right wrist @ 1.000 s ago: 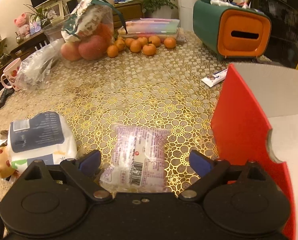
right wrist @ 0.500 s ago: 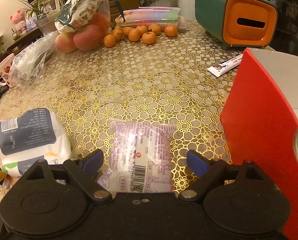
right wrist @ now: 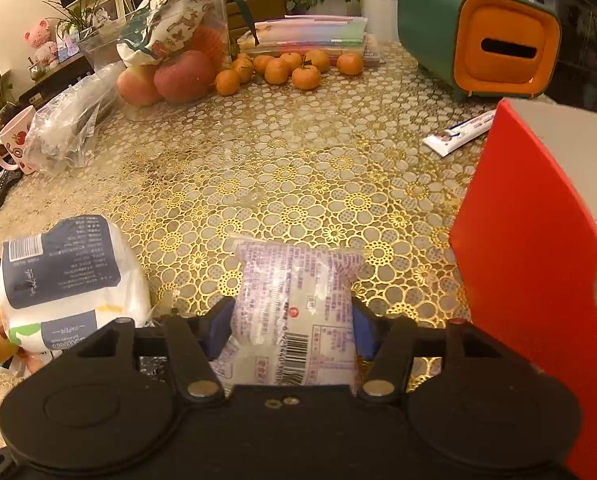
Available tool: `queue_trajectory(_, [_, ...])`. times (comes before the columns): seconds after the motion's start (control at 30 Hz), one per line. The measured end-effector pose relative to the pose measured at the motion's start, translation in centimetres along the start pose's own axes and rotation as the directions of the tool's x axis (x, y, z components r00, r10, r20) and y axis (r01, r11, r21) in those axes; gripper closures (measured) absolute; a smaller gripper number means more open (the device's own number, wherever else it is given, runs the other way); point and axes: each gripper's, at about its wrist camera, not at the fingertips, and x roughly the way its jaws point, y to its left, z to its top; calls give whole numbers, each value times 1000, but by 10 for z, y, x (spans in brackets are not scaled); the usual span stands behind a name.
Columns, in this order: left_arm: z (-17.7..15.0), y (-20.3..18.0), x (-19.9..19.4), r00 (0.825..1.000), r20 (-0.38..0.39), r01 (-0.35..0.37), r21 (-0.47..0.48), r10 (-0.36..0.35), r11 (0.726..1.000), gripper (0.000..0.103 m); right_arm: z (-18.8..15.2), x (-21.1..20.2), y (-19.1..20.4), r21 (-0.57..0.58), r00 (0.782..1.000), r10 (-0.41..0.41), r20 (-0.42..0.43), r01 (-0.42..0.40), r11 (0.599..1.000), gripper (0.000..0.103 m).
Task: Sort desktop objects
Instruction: 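Grasp the white USB cable with the left tool while the right tool grasps the plastic-wrapped packet, then carry the cable with the left tool while the right tool carries the packet into the red box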
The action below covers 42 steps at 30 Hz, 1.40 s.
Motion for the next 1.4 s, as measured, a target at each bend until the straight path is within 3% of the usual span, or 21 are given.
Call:
queue_trajectory(0.7, [5, -7, -20, 1000, 14, 12, -58, -11, 998, 84, -20, -79, -7, -48, 994, 91, 57, -88, 995, 49])
queue_trajectory(1.07, [22, -27, -54, 996, 84, 36, -40, -33, 999, 84, -32, -131, -14, -104, 989, 125, 77, -117, 988, 49])
queue_trajectory(1.4, [45, -56, -83, 987, 143, 72, -7, -70, 997, 84, -43, -174, -40, -119, 988, 108, 111, -95, 988, 49])
